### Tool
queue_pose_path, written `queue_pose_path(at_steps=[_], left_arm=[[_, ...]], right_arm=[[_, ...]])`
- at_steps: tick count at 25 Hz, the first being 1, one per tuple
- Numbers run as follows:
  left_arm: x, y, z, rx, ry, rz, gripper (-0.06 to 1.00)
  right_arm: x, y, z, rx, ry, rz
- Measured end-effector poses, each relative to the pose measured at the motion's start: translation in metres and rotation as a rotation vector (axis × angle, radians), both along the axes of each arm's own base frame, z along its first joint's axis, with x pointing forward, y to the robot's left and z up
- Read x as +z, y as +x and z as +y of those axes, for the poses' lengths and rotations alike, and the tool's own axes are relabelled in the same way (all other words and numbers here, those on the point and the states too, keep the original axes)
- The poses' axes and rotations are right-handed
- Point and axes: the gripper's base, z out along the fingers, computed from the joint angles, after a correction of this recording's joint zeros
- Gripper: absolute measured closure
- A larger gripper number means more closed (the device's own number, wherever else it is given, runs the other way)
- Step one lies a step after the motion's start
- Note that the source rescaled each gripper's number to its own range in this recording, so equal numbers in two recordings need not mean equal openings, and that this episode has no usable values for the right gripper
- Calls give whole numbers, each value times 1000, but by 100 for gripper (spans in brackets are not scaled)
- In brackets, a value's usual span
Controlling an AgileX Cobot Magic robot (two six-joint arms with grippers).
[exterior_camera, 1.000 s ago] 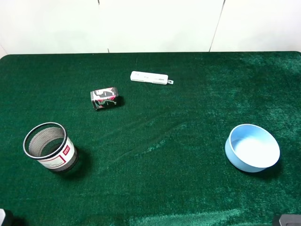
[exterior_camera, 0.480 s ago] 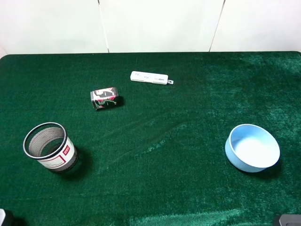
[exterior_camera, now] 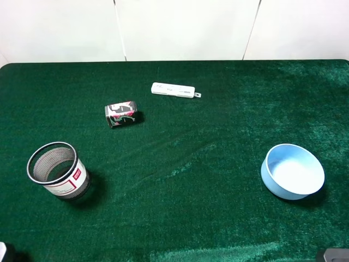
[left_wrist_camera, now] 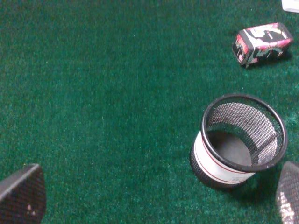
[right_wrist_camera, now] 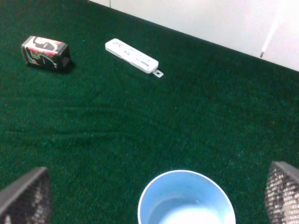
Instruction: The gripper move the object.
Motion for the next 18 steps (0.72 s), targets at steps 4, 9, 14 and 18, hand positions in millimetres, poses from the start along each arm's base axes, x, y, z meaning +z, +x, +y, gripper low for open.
queue_pose_path(at_steps=[4, 9, 14, 18], left_arm=[[-4, 7, -6, -42, -44, -31, -6], [-4, 8, -8, -64, -51, -43, -6], [-3, 8, -9, -65, -52, -46, -6], [-3, 8, -9, -67, -50, -47, -6]], right_arm=[[0, 0, 0, 0, 1, 0], [0, 0, 0, 0, 0, 0], [0, 0, 0, 1, 1, 0], [0, 0, 0, 1, 1, 0]])
